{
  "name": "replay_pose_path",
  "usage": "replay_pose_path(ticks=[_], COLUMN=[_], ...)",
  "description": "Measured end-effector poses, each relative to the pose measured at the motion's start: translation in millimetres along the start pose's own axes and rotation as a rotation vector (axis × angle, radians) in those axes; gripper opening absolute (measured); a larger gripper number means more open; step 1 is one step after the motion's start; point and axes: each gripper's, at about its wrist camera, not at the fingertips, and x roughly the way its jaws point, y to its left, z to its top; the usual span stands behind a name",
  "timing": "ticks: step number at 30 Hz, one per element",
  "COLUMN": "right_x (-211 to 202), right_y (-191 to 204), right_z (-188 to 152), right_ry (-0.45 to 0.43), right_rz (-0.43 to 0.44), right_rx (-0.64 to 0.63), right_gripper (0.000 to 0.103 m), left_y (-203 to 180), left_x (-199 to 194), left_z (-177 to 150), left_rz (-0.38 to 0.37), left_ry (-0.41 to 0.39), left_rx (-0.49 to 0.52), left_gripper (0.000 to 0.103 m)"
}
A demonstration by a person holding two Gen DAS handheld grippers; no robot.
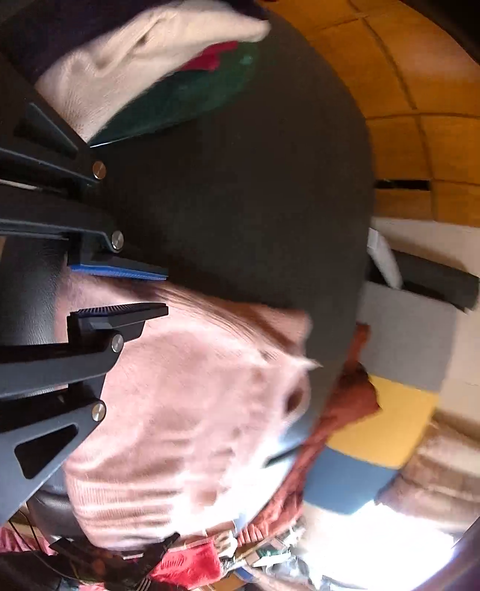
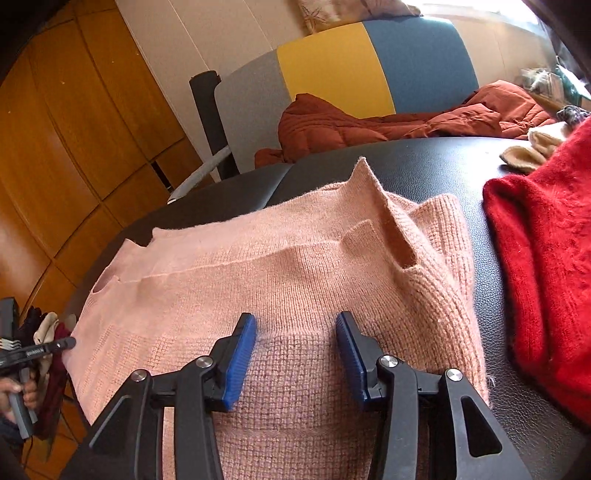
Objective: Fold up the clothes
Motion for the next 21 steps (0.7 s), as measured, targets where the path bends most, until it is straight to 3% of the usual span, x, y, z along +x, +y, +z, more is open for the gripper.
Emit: replay_pose_path(ticks=[3, 9, 21], right_x=[0.5, -0.4, 0.3], right_y=[0.7, 1.2, -1.0], right_z=[0.3, 0.1, 0.7], right_ry=[0.001, -0.001, -0.004], right_rz=[0.005, 0.010, 0.038], right_rx=[-0.003, -0.005, 0.000], right_gripper=[0.050, 0.051, 0.056], left_y=[-22.7, -64.5, -59.6], left_x=[-12.9, 11.0, 72.4], left_z=[5.0, 22.5, 75.5], left_rz=[-0.068, -0.102, -0.092], left_ry=[-0.055, -0.031, 0.059], left_rx=[0.100, 0.237, 0.260], left_gripper=[0.016, 0.017, 0.029])
